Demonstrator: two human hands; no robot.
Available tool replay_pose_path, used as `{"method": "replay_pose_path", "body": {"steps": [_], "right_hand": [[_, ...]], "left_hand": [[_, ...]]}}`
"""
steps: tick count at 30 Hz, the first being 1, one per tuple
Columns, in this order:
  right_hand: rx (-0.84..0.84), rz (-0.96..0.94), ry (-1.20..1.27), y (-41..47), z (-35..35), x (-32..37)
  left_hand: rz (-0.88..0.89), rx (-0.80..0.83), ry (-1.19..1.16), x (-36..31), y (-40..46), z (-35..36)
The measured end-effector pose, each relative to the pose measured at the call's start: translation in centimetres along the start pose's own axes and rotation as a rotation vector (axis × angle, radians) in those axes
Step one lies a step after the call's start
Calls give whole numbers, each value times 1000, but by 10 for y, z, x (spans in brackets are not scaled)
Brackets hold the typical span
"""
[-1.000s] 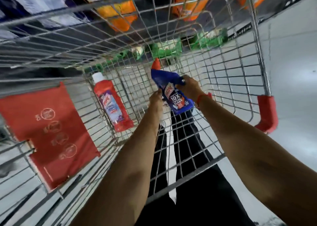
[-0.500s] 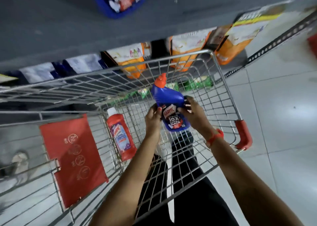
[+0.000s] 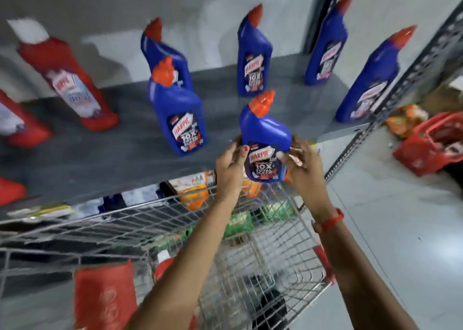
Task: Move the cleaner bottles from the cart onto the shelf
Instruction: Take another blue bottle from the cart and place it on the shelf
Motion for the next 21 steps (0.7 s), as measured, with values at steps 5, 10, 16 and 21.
{"method": "replay_pose_path", "body": {"steps": [5, 10, 16, 21], "right_hand": [[-75, -83, 52, 48, -14, 30], [-93, -36, 85, 81, -8, 29], [-126, 36, 178, 87, -8, 18], [-192, -9, 211, 74, -10, 15]], "left_hand": [[93, -10, 29, -56, 43, 29], [38, -53, 34, -54, 77, 38], [-8, -33, 47, -43, 99, 48], [45, -26, 130, -47, 88, 44]]}}
Point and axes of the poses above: each hand's wrist, its own y-axis towards the middle knuckle, its own z-axis out of the palm, x = y × z, the point moved 9 cm from there along y, towards the middle knuckle, and after that the axes turned 4 degrees about -z, right-handed, at the moved point
